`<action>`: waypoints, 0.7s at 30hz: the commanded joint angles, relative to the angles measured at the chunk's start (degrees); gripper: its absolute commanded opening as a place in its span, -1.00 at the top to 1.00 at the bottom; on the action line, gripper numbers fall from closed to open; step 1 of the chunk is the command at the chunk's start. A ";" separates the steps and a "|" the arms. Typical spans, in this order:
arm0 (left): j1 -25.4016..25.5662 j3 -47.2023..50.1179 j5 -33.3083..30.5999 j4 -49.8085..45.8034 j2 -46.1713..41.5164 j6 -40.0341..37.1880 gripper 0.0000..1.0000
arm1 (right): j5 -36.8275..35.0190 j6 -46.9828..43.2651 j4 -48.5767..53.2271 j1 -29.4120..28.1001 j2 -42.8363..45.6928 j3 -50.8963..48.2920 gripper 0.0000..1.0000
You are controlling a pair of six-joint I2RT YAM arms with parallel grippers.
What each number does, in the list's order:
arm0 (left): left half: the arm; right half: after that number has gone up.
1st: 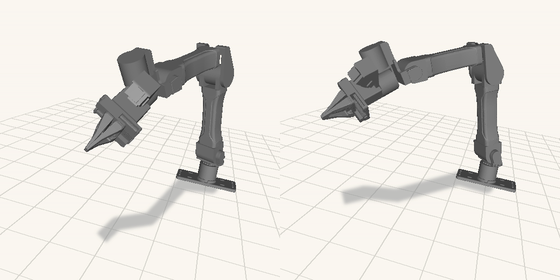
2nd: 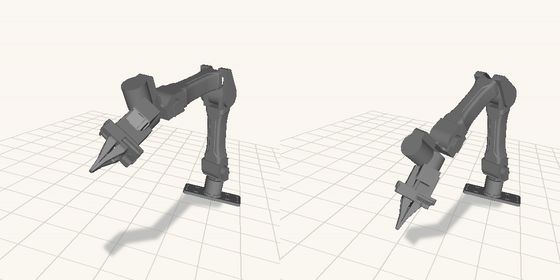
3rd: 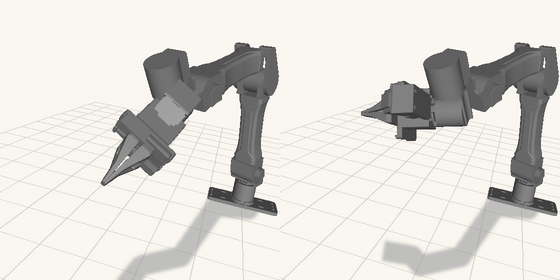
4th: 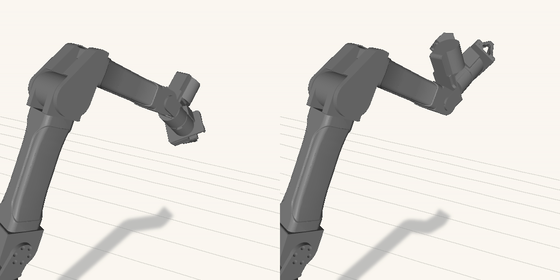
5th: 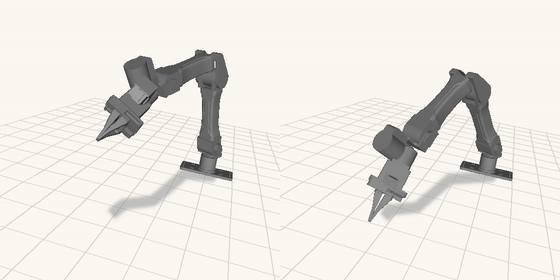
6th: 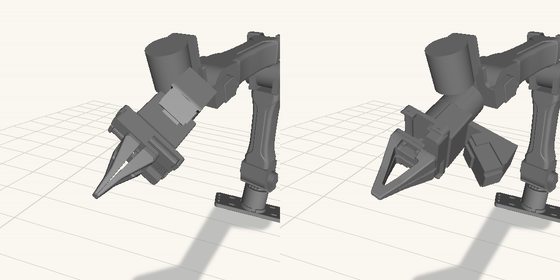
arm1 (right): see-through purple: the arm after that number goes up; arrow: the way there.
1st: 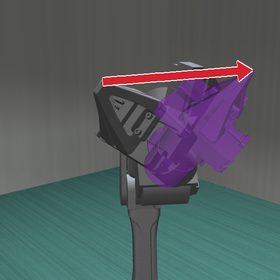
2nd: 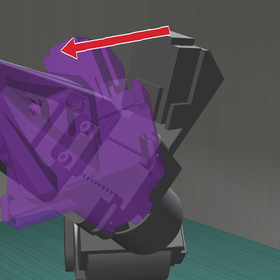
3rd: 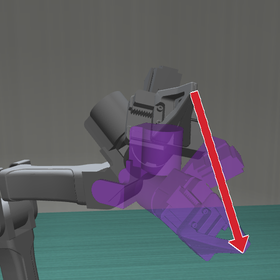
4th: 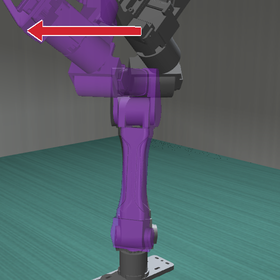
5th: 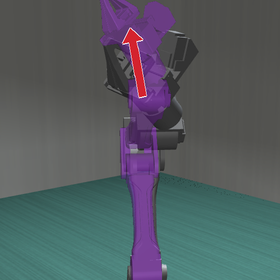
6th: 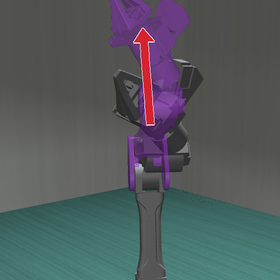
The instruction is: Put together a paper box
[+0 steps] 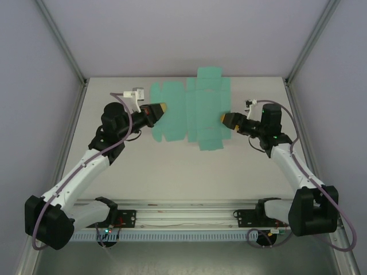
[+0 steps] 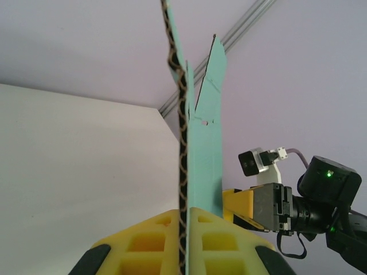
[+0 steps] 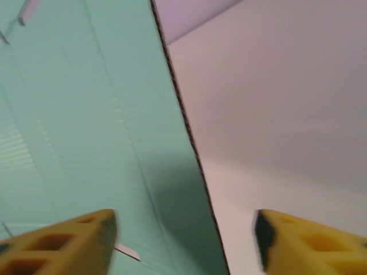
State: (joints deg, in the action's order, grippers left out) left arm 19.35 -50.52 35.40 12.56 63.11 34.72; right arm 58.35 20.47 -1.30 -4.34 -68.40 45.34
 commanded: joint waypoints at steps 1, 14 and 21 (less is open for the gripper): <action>-0.33 -0.37 0.17 0.16 -2.15 0.80 1.00 | 4.66 0.15 -3.23 0.10 0.35 0.65 0.13; -0.33 3.94 -27.17 -20.61 -5.16 -5.47 -1.00 | 1.18 -11.07 5.44 -0.22 0.34 1.19 1.00; -0.29 5.80 -36.42 -31.30 -4.26 -7.60 -1.00 | -11.82 -27.26 22.73 -6.38 -11.66 7.30 1.00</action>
State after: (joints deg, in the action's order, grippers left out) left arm 19.07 -45.28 4.03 -13.15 58.89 29.41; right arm 54.39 2.26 12.53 -8.45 -76.44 49.67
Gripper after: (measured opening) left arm 0.997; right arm 0.049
